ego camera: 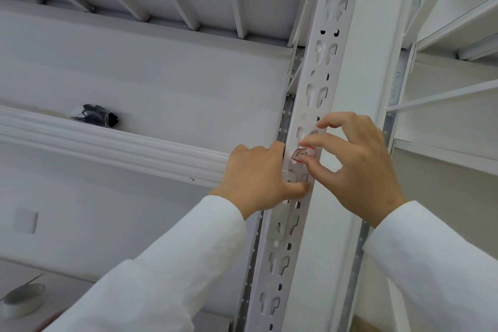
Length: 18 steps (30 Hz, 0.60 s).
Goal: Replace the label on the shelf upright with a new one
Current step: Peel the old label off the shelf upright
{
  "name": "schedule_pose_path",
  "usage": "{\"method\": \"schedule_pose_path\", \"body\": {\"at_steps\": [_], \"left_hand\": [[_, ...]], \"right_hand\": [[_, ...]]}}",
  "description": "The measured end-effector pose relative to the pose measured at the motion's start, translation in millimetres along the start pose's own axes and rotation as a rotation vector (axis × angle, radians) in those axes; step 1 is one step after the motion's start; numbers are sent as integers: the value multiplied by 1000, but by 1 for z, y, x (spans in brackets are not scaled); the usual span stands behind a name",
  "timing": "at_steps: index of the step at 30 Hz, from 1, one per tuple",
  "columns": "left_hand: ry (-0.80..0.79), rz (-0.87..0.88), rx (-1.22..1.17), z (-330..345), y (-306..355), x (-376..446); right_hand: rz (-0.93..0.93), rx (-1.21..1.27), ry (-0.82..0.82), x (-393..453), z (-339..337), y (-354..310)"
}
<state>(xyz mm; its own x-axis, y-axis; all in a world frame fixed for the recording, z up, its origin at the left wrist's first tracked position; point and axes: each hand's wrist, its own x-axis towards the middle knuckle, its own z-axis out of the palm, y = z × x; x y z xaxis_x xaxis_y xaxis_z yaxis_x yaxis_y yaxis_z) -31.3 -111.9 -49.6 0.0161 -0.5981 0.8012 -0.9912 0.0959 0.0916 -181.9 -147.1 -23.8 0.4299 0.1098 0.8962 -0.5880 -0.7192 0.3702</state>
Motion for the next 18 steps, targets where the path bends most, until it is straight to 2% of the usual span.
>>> {"method": "schedule_pose_path", "body": {"at_steps": [4,8,11,12,16,18], "left_hand": [[2,-2,-16,-1,0,0],[12,-4,-29,-2,1,-1],[40,0,-76,-6,1,-5],[67,-10,-182,-7,-1,-9],[212,-48,-850,-17,-14,-48],[277,-72,-950,-22,-26,-69]], "right_hand": [[11,16,-15,3,0,-6],[-82,-20,0,-5,-2,-11],[-64,107,32,-9,-8,-15],[-17,166,30,-9,-11,-15],[267,468,-47,-15,-16,-25],[327,590,-124,-19,-9,-42]]}}
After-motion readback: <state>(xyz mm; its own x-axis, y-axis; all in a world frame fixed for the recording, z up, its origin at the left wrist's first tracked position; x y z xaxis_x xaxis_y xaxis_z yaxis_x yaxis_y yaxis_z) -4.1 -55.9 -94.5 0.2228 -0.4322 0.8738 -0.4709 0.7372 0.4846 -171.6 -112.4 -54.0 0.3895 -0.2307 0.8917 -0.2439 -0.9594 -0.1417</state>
